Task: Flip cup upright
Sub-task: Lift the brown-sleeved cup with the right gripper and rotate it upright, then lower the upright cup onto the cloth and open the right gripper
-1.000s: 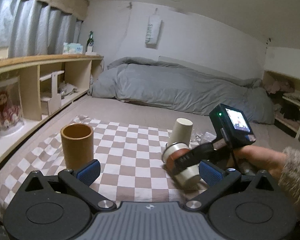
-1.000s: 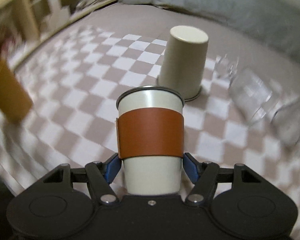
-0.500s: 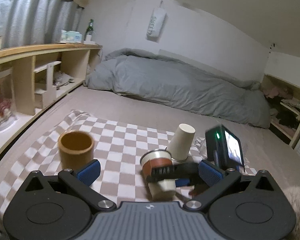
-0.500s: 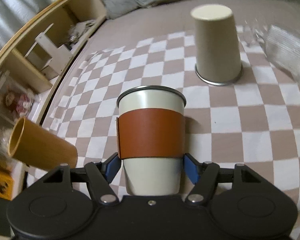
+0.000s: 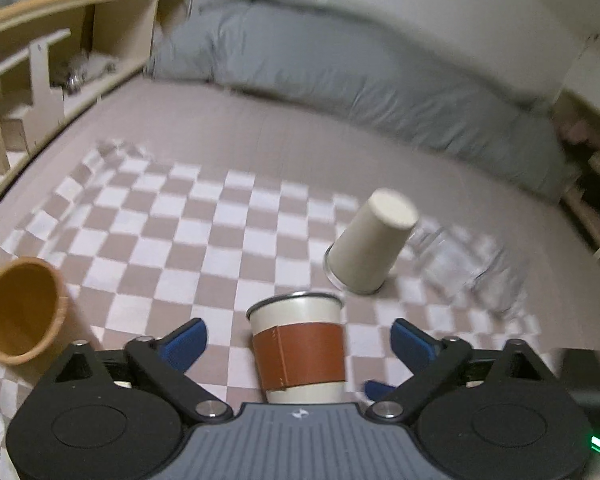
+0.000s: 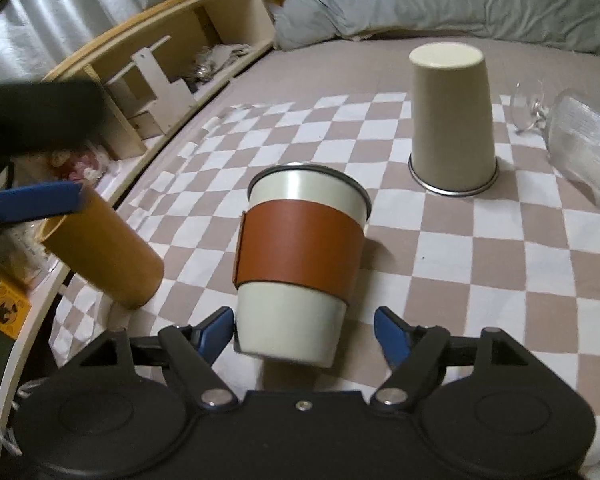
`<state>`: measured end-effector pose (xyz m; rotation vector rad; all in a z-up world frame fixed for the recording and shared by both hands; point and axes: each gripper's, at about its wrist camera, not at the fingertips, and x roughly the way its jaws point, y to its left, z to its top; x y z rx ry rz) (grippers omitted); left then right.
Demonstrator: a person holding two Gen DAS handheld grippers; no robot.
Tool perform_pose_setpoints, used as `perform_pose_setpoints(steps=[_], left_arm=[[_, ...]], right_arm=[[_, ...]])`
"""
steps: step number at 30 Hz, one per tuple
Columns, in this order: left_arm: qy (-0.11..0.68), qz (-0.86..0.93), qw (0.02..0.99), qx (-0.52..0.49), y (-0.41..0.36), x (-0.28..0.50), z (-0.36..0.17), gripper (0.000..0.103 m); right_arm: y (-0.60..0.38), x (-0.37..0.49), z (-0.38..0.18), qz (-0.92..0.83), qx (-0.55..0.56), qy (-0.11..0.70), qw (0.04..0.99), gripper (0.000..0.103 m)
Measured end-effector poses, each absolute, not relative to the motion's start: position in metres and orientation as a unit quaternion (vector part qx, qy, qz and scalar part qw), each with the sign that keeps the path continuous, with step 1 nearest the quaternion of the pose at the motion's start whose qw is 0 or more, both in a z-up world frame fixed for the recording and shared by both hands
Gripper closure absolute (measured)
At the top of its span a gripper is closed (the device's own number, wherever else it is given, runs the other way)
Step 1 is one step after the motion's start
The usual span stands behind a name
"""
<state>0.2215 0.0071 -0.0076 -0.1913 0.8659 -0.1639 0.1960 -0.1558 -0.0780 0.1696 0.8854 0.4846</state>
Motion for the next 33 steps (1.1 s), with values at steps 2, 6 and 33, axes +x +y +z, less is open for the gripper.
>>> perform_pose_setpoints(steps=[2, 6, 33], left_arm=[[0.437, -0.079, 0.890, -0.103, 0.004, 0.236, -0.023, 0.011], [0.474, -0.065, 0.870, -0.118, 0.003, 0.260, -0.047, 0.011], [0.370, -0.080, 0.925, -0.027, 0.005, 0.232, -0.028, 0.026]], right_arm=[[-0.160, 0.191, -0.075, 0.241, 0.073, 0.412, 0.876, 0.025], [-0.165, 0.187, -0.075, 0.262, 0.061, 0.401, 0.876, 0.029], [-0.134, 0.199, -0.083, 0.292, -0.007, 0.347, 0.891, 0.070]])
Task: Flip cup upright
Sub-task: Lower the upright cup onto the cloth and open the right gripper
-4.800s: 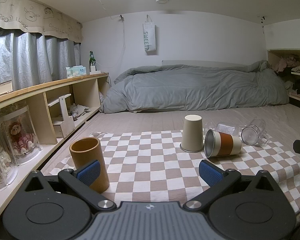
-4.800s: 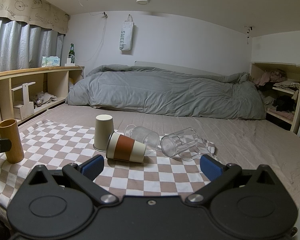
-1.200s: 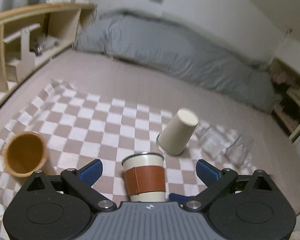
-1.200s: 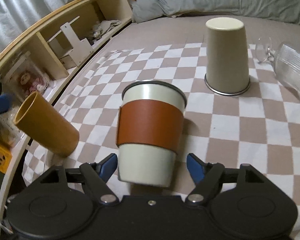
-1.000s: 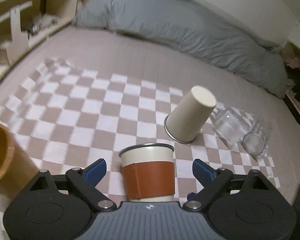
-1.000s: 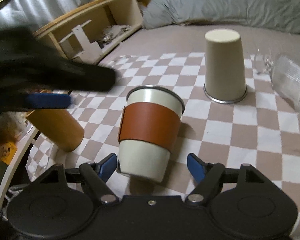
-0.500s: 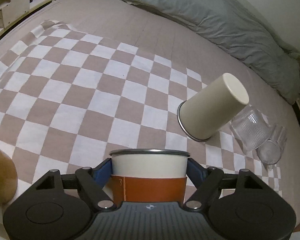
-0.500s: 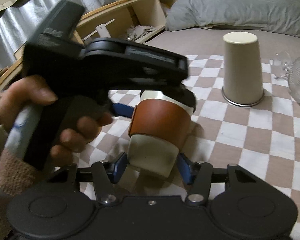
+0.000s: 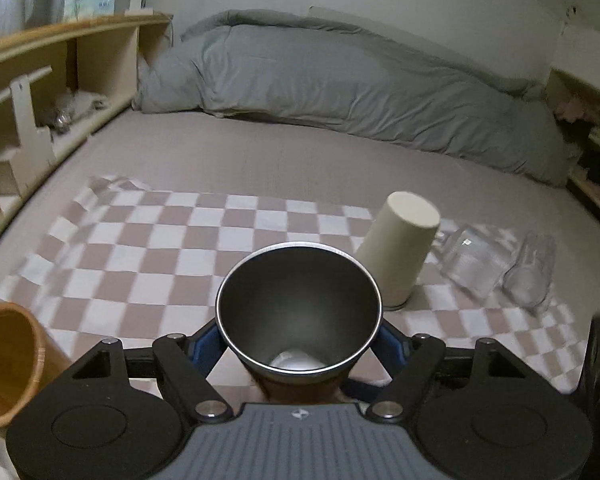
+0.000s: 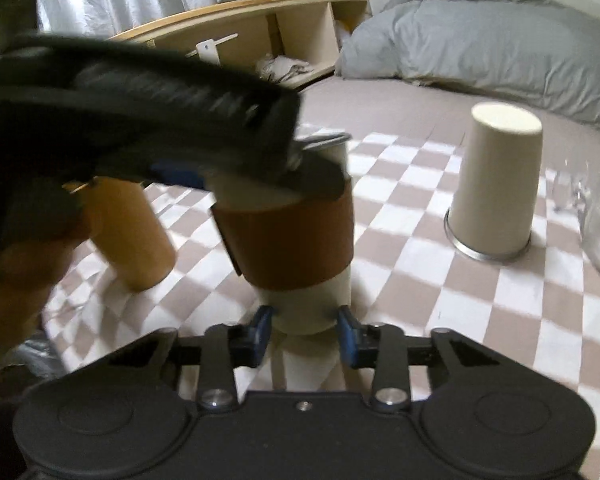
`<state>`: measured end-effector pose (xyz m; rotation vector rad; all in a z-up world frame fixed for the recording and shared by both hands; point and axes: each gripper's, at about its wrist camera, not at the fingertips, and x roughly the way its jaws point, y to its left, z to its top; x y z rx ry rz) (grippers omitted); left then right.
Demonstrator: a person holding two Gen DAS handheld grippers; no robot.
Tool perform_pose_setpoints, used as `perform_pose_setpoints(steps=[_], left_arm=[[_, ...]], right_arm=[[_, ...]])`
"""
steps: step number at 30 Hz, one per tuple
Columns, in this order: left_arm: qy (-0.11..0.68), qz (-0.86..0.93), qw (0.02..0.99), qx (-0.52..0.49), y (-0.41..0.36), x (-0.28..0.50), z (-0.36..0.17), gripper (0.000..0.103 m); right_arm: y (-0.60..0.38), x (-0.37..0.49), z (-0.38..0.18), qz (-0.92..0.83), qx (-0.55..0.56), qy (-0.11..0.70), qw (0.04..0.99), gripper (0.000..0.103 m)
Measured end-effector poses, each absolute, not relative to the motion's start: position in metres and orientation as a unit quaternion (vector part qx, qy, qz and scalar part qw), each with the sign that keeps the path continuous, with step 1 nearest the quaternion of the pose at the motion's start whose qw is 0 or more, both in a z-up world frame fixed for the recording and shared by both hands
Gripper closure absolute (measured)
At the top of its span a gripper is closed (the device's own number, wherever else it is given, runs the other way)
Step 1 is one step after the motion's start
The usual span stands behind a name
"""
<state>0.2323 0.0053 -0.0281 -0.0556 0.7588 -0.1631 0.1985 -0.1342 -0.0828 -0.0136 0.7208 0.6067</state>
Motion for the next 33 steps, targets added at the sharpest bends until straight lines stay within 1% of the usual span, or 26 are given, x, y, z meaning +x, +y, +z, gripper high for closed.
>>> perform_pose_setpoints(steps=[7, 12, 15, 16, 18, 24, 25, 26, 29, 33], left_arm=[[0.381, -0.032, 0.924, -0.002, 0.019, 0.225, -0.025, 0.026], [0.404, -0.011, 0.915, -0.005, 0.031, 0.226, -0.031, 0.026], [0.403, -0.011, 0.915, -0.003, 0.030, 0.225, -0.031, 0.025], [0.404, -0.013, 0.915, -0.004, 0.029, 0.225, -0.031, 0.024], [0.399, -0.025, 0.916, -0.014, 0.028, 0.222, -0.028, 0.015], [0.377, -0.030, 0.926, -0.013, 0.022, 0.210, -0.014, 0.008], [0.373, -0.031, 0.927, -0.012, 0.021, 0.207, -0.012, 0.008], [0.369, -0.031, 0.929, -0.011, 0.021, 0.204, -0.010, 0.008], [0.357, -0.034, 0.933, -0.016, 0.020, 0.195, 0.000, 0.007], [0.325, -0.039, 0.945, -0.013, 0.020, 0.175, 0.016, 0.002]], right_arm=[[-0.109, 0.203, -0.088, 0.330, -0.032, 0.310, 0.891, 0.070], [-0.095, 0.202, -0.094, 0.359, -0.053, 0.301, 0.882, 0.070], [-0.091, 0.198, -0.097, 0.360, -0.064, 0.303, 0.880, 0.070], [-0.091, 0.198, -0.097, 0.360, -0.065, 0.304, 0.880, 0.070], [-0.092, 0.201, -0.096, 0.358, -0.064, 0.305, 0.880, 0.070], [-0.103, 0.201, -0.090, 0.348, -0.058, 0.307, 0.884, 0.069], [-0.106, 0.200, -0.087, 0.345, -0.055, 0.307, 0.885, 0.066], [-0.110, 0.198, -0.083, 0.342, -0.051, 0.306, 0.887, 0.061], [-0.125, 0.189, -0.068, 0.333, -0.034, 0.300, 0.893, 0.055], [-0.143, 0.170, -0.043, 0.320, -0.025, 0.282, 0.904, 0.046]])
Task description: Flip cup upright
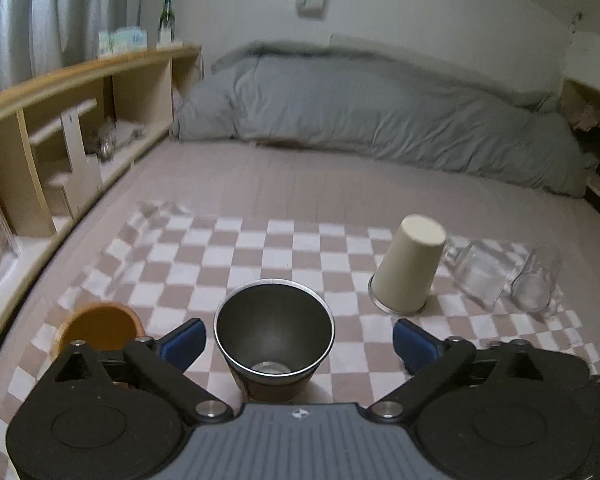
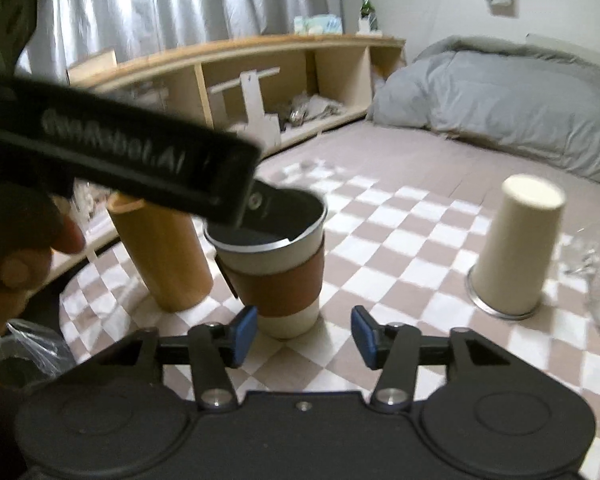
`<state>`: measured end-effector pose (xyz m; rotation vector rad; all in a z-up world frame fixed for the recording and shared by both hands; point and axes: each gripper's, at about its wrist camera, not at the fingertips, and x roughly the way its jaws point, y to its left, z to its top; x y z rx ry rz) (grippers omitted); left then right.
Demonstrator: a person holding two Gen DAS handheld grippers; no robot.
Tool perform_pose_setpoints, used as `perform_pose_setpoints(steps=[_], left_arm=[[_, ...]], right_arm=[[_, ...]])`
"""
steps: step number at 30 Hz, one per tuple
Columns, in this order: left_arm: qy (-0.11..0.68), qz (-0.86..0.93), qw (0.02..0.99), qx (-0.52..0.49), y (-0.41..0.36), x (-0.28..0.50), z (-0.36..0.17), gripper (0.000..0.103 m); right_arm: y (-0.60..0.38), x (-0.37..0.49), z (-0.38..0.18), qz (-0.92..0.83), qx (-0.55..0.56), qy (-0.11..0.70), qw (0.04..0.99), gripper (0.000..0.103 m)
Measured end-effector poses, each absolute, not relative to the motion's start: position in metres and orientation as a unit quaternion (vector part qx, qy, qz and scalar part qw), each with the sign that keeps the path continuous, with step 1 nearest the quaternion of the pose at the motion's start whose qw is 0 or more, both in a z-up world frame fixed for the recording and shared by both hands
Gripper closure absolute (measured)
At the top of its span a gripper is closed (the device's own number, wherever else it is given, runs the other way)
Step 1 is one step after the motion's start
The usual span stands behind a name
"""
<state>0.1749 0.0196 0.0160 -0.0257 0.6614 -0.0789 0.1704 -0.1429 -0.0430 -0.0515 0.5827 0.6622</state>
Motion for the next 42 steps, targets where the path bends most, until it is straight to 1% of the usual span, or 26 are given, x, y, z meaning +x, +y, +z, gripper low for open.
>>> perform_pose_setpoints(steps=[2, 6, 7, 8, 10, 12, 14, 17, 21, 32, 42], left_arm=[[0.306, -0.036, 0.951, -0.002, 0.018, 0.163, 0.023, 0.001], [0.287, -0.037, 0.957, 0.002, 0.018, 0.140, 0.032, 0.000], [0.285, -0.036, 0.958, 0.002, 0.018, 0.134, 0.033, 0.000], [0.283, -0.034, 0.959, 0.001, 0.020, 0.129, 0.033, 0.000], [0.277, -0.028, 0.960, 0.004, 0.022, 0.118, 0.033, 0.000], [0.271, -0.021, 0.962, 0.011, 0.023, 0.107, 0.033, 0.000], [0.266, -0.015, 0.964, 0.016, 0.024, 0.097, 0.032, 0.000], [0.265, -0.012, 0.964, 0.021, 0.025, 0.083, 0.030, 0.000], [0.258, -0.006, 0.966, 0.021, 0.026, 0.064, 0.027, 0.000], [0.233, -0.016, 0.971, 0.042, 0.021, 0.027, 0.016, 0.000], [0.218, -0.023, 0.975, 0.046, 0.019, 0.007, 0.008, 0.000]], right_arm=[[-0.150, 0.161, -0.031, 0.311, -0.018, 0.276, 0.909, 0.040], [-0.165, 0.141, -0.009, 0.284, -0.007, 0.263, 0.922, 0.033], [-0.169, 0.136, -0.004, 0.275, -0.007, 0.262, 0.925, 0.027], [-0.171, 0.133, -0.001, 0.269, -0.006, 0.260, 0.927, 0.023], [-0.176, 0.123, 0.005, 0.256, -0.011, 0.254, 0.933, 0.021], [-0.182, 0.113, 0.008, 0.241, -0.018, 0.247, 0.938, 0.015], [-0.187, 0.105, 0.010, 0.225, -0.024, 0.239, 0.944, 0.006], [-0.197, 0.093, 0.012, 0.202, -0.026, 0.232, 0.951, 0.002], [-0.208, 0.079, 0.013, 0.175, -0.024, 0.225, 0.958, 0.000], [-0.222, 0.033, 0.017, 0.121, -0.029, 0.187, 0.975, 0.000], [-0.231, 0.008, 0.003, 0.078, -0.009, 0.184, 0.980, 0.000]])
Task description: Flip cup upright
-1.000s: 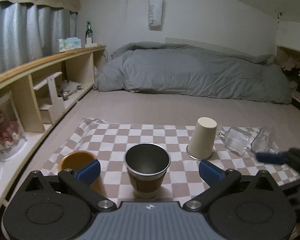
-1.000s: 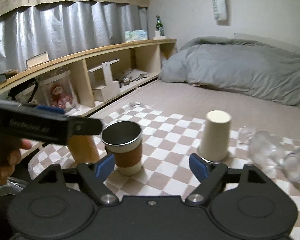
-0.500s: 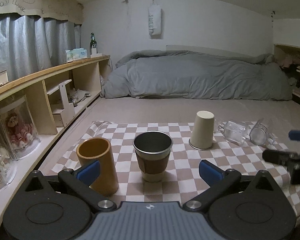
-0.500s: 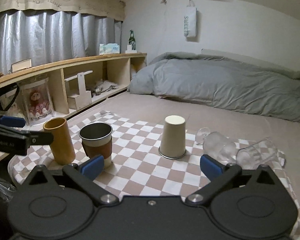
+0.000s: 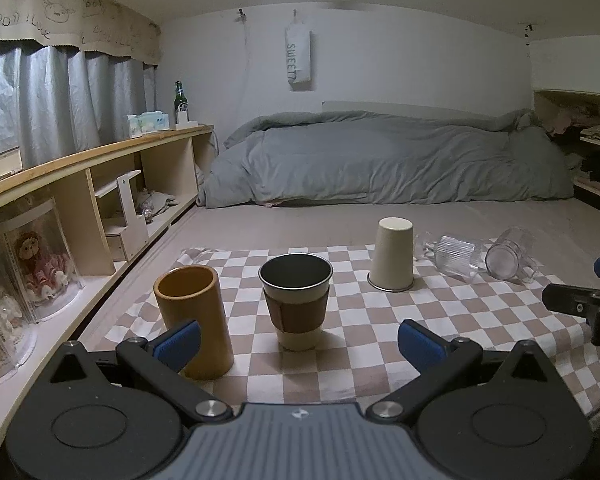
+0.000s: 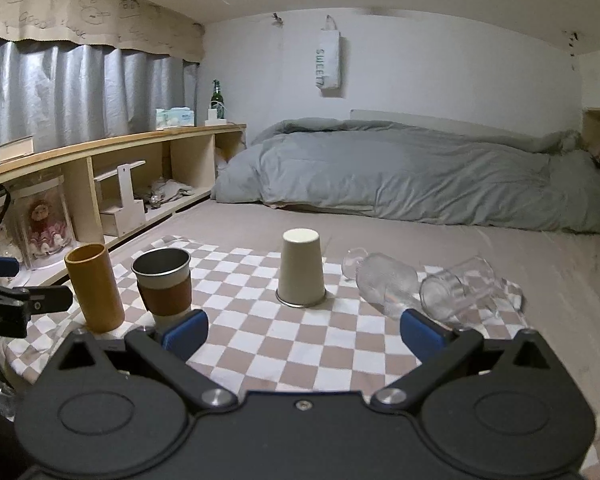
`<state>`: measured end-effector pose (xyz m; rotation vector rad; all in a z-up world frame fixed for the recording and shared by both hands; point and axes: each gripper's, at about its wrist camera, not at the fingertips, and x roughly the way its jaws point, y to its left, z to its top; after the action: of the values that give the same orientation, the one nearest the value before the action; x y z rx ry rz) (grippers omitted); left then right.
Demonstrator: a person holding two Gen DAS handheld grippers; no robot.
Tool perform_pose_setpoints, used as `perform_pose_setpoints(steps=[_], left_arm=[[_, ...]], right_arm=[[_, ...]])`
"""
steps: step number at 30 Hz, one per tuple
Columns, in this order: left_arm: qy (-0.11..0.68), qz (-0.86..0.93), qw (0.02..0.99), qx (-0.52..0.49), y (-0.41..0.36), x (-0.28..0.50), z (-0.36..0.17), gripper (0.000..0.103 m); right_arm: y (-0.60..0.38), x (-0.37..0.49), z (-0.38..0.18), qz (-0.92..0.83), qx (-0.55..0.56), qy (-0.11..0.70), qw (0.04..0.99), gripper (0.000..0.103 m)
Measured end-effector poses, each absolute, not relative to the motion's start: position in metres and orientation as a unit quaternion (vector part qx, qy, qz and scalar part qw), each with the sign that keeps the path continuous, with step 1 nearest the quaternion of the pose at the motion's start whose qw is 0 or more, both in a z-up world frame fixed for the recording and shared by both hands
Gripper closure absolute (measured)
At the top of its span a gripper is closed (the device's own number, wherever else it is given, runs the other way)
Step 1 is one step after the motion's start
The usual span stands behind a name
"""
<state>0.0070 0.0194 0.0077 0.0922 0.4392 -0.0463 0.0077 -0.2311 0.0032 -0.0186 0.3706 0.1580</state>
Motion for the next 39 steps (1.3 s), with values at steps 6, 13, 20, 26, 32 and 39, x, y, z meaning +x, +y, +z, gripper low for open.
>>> perform_pose_setpoints(steps=[6, 13, 20, 26, 32, 39], left_arm=[[0.222, -0.019, 0.974, 0.046, 0.020, 0.006, 0.005, 0.000], [0.223, -0.021, 0.973, 0.045, 0.021, 0.005, 0.004, 0.000], [0.225, -0.021, 0.973, 0.047, 0.020, 0.004, 0.003, 0.000], [0.225, -0.022, 0.973, 0.046, 0.019, 0.004, 0.003, 0.000], [0.225, -0.022, 0.973, 0.046, 0.019, 0.004, 0.003, 0.000], [0.225, -0.022, 0.973, 0.046, 0.020, 0.004, 0.003, 0.000]], right_arm=[[-0.226, -0.001, -0.003, 0.072, -0.023, 0.179, 0.981, 0.000], [-0.225, -0.003, -0.002, 0.072, -0.029, 0.174, 0.982, 0.000], [-0.226, -0.004, -0.002, 0.072, -0.028, 0.174, 0.982, 0.000], [-0.226, -0.004, -0.002, 0.070, -0.029, 0.175, 0.982, 0.000], [-0.224, -0.004, -0.003, 0.068, -0.030, 0.176, 0.982, 0.000], [-0.224, -0.004, -0.003, 0.068, -0.031, 0.176, 0.982, 0.000]])
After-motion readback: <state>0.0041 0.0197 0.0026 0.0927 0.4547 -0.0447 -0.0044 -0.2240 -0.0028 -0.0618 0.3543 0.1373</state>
